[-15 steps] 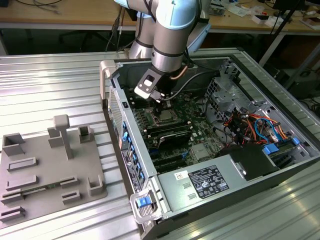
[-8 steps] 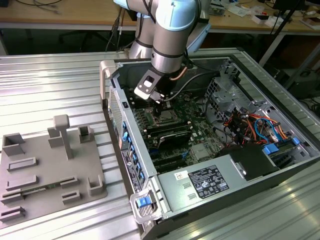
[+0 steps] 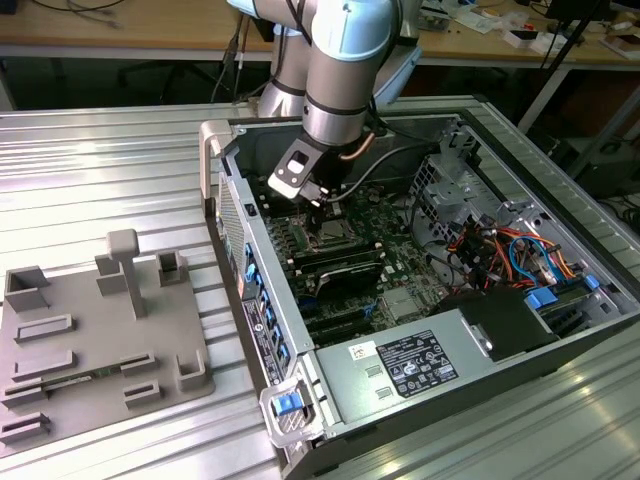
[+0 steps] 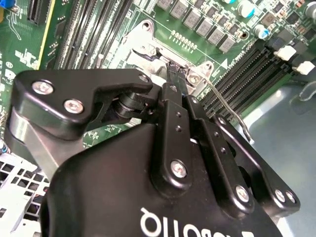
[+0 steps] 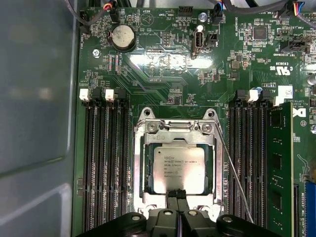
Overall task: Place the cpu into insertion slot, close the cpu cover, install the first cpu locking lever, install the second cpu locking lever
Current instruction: 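Close the cpu cover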
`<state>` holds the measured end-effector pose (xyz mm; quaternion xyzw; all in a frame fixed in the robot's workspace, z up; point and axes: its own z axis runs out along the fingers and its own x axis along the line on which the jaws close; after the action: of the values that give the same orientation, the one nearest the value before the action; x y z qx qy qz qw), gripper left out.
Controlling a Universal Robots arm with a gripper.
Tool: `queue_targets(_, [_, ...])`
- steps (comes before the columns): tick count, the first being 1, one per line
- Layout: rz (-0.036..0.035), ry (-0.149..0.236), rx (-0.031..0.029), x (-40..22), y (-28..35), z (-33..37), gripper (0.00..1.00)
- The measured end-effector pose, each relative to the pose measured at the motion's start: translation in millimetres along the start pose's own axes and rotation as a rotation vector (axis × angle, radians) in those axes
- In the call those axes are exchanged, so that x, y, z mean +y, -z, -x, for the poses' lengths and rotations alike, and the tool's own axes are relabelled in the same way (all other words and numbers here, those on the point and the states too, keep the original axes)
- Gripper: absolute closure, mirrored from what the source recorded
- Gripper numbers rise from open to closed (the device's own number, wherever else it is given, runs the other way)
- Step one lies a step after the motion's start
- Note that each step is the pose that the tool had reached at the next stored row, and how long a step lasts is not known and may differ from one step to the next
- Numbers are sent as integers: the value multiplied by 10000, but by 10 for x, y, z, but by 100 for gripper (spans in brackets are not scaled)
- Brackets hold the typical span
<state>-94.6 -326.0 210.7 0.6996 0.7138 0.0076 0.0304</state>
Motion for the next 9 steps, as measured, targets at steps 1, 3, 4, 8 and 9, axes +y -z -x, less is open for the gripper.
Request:
queue_targets(1, [0,0,3,1,18,1,89])
queue_targets(3, [0,1,6,2,40,1,89])
queue_targets(4, [1,0,9,3,48,2,89])
queue_targets(8, [-1,2,8,14,53,2,89])
queue_targets(9, [-4,0,9,30,52,2,89])
